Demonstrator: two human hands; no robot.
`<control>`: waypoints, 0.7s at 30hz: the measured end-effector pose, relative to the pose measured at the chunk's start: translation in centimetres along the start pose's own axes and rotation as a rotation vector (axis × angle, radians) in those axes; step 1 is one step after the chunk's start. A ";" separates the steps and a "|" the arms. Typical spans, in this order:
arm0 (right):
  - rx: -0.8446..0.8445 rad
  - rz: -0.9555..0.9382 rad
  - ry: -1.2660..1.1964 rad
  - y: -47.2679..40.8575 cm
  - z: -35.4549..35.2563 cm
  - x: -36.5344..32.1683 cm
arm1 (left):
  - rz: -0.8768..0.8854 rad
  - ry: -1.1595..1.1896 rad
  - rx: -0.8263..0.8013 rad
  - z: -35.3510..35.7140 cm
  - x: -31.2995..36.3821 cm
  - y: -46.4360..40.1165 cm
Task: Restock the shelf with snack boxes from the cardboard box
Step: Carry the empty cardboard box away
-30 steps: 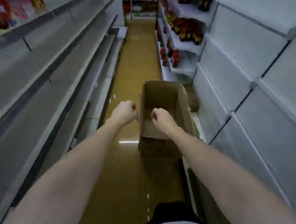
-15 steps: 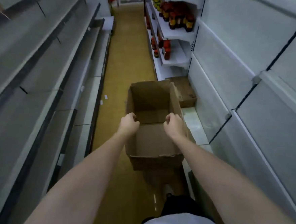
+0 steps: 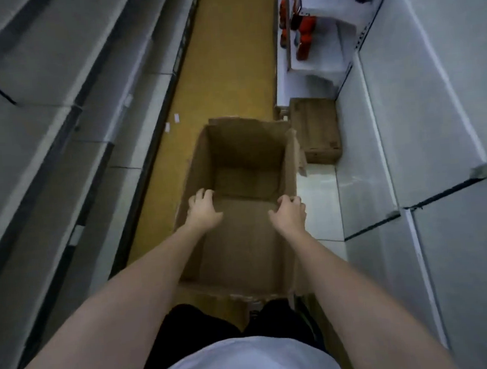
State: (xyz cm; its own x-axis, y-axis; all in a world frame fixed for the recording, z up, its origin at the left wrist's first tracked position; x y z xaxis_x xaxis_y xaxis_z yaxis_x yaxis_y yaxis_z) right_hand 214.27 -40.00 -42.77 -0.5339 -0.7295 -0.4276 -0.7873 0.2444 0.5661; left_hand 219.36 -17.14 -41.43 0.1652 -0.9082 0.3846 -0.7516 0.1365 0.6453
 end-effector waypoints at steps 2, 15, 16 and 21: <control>-0.008 0.004 0.016 -1.1 0.0 0.2 | -0.034 0.000 -0.005 0.2 -0.1 -1.1; -0.045 0.297 -0.027 -4.5 2.3 0.5 | -0.163 -0.113 0.007 -3.8 -2.0 -8.8; -0.044 0.333 -0.039 -4.4 2.4 0.3 | -0.164 -0.094 -0.021 -3.9 -2.3 -9.2; -0.008 0.477 -0.138 -3.3 4.0 -1.6 | -0.069 0.029 -0.019 -5.7 -0.6 -11.0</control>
State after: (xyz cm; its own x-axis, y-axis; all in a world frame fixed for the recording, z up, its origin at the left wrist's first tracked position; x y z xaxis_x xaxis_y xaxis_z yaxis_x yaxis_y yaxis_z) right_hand 216.48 -37.09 -46.82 -0.8704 -0.4462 -0.2081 -0.4429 0.5249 0.7268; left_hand 231.18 -15.81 -44.99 0.2347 -0.9037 0.3581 -0.7257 0.0822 0.6831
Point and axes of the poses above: each hand's wrist, its own y-axis away from the middle knuckle, its own z-axis out of the palm, x = y × z, the point moved 6 cm from there along -y, towards the middle knuckle, and after that the axes turned 13 degrees about -x, right-handed, at the moved point
